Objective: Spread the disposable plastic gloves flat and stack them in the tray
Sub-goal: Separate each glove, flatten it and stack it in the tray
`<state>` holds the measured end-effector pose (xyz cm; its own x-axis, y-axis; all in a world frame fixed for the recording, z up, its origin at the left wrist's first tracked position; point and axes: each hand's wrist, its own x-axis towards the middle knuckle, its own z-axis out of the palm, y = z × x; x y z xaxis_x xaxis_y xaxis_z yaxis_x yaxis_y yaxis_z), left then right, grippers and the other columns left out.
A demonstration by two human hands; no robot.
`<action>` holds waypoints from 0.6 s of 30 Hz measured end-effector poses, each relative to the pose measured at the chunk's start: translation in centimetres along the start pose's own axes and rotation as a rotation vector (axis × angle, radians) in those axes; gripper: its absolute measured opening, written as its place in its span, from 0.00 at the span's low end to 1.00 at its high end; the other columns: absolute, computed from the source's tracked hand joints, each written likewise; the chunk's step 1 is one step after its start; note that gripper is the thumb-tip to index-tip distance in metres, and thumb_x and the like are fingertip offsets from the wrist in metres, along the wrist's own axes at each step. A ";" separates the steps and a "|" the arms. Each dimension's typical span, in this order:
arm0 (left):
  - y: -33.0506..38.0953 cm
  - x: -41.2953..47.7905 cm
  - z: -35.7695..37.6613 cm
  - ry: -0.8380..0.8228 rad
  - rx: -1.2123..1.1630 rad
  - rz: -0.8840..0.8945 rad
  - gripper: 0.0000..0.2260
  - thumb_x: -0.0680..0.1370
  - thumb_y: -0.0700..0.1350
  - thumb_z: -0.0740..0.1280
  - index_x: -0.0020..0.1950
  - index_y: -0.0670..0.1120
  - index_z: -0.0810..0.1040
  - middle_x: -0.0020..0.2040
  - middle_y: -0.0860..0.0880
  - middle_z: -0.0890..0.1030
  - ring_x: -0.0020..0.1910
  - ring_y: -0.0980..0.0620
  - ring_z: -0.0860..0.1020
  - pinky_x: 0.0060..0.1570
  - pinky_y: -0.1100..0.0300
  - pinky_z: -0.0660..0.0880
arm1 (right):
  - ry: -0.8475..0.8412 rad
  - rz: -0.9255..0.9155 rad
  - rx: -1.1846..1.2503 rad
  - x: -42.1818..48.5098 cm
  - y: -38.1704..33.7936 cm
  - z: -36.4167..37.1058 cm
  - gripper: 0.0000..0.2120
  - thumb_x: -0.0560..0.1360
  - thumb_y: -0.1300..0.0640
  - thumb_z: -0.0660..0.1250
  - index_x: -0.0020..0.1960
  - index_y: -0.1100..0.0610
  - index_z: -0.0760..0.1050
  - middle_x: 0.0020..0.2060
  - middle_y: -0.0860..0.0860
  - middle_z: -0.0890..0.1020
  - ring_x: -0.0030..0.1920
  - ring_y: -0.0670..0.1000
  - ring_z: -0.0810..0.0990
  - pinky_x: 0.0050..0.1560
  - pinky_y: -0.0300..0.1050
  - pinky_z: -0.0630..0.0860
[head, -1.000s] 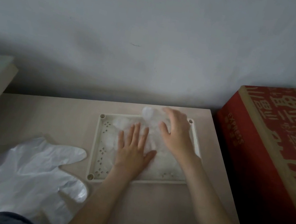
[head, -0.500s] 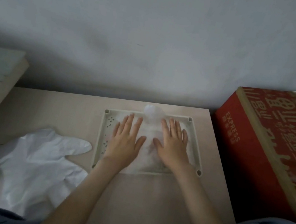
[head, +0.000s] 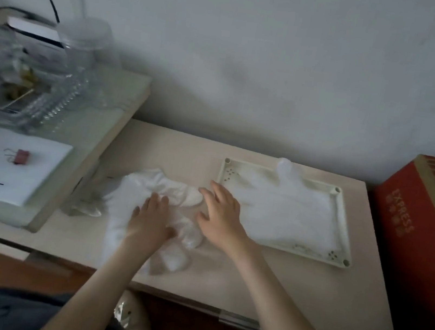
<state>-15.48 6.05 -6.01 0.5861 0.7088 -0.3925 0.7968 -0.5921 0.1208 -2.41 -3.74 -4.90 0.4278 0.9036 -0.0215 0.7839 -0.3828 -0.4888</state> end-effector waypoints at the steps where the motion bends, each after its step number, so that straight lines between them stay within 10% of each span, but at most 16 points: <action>1: -0.1 0.0 -0.1 0.045 -0.010 0.009 0.31 0.78 0.53 0.64 0.74 0.42 0.55 0.75 0.42 0.59 0.73 0.45 0.62 0.68 0.54 0.61 | -0.016 0.013 -0.005 -0.1 -0.2 0.2 0.26 0.78 0.56 0.61 0.74 0.54 0.61 0.77 0.53 0.55 0.76 0.52 0.50 0.72 0.46 0.47; 5: -0.3 -0.7 -1.0 0.161 0.007 -0.003 0.10 0.81 0.46 0.58 0.61 0.45 0.68 0.60 0.47 0.74 0.59 0.48 0.74 0.50 0.58 0.69 | -0.068 0.065 0.006 -0.5 -0.5 0.2 0.25 0.78 0.54 0.61 0.74 0.53 0.61 0.76 0.52 0.55 0.76 0.52 0.50 0.72 0.46 0.47; 12: 0.2 -2.0 -3.5 0.426 -0.174 -0.047 0.09 0.82 0.39 0.52 0.56 0.42 0.70 0.49 0.43 0.80 0.48 0.43 0.79 0.38 0.55 0.67 | 0.048 0.130 0.361 -0.7 -0.1 -1.4 0.20 0.77 0.57 0.63 0.69 0.53 0.68 0.69 0.48 0.67 0.72 0.50 0.62 0.66 0.38 0.61; 15: 1.5 -3.6 -6.3 0.561 -0.681 -0.001 0.10 0.82 0.41 0.54 0.51 0.40 0.74 0.41 0.43 0.79 0.45 0.40 0.77 0.36 0.52 0.66 | 0.091 0.261 0.900 -1.2 -0.3 -2.8 0.15 0.77 0.59 0.64 0.63 0.49 0.72 0.63 0.46 0.73 0.67 0.46 0.69 0.55 0.33 0.69; 18: 2.4 -4.3 -8.3 0.199 -1.572 0.136 0.11 0.80 0.46 0.60 0.50 0.41 0.79 0.51 0.40 0.82 0.54 0.43 0.80 0.56 0.52 0.73 | 0.084 0.274 1.155 -1.2 0.1 -3.6 0.14 0.77 0.51 0.66 0.60 0.53 0.74 0.57 0.50 0.79 0.64 0.48 0.75 0.60 0.40 0.70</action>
<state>-14.84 4.77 3.54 0.5709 0.7975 -0.1952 0.0167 0.2265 0.9739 -1.25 -5.54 -1.78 0.5800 0.7868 -0.2110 -0.1887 -0.1221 -0.9744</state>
